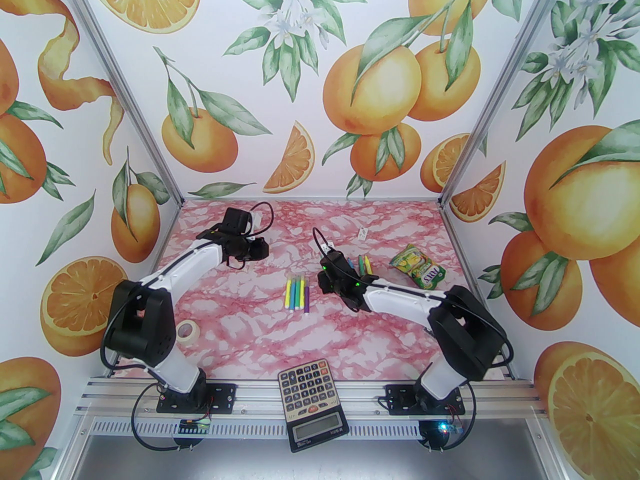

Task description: Open the pen caps

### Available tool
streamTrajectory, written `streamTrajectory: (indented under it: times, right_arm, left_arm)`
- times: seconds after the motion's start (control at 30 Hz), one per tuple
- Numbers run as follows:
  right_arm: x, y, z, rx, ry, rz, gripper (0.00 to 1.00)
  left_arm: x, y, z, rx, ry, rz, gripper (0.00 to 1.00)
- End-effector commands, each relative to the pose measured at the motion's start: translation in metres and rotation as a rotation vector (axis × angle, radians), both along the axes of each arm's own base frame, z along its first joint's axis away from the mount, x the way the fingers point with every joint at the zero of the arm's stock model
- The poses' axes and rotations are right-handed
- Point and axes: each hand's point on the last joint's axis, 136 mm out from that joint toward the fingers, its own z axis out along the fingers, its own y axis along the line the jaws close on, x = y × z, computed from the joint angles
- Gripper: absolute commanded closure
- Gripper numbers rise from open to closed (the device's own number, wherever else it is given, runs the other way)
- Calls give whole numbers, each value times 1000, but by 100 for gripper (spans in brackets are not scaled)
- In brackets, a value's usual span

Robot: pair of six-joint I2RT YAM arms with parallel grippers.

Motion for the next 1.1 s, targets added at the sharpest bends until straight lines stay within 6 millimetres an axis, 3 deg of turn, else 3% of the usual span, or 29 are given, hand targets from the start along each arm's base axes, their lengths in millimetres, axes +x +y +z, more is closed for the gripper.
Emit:
streamTrajectory:
  times: [0.0,0.47,0.93,1.07]
  right_arm:
    - [12,-19,-9,-33,18,-122,94]
    - [19,-32,-42,-88,77,-179,90]
    - [30,-46,-53,-149,87,-231,84]
    - [30,-49,-54,-162,90,-239,81]
  left_arm:
    - [-2,15,-15,191,45,-21,100]
    - [12,27,-69,401,148,-37,100]
    - [16,32,-93,460,183,-38,100]
    - [18,29,-96,450,181,-46,95]
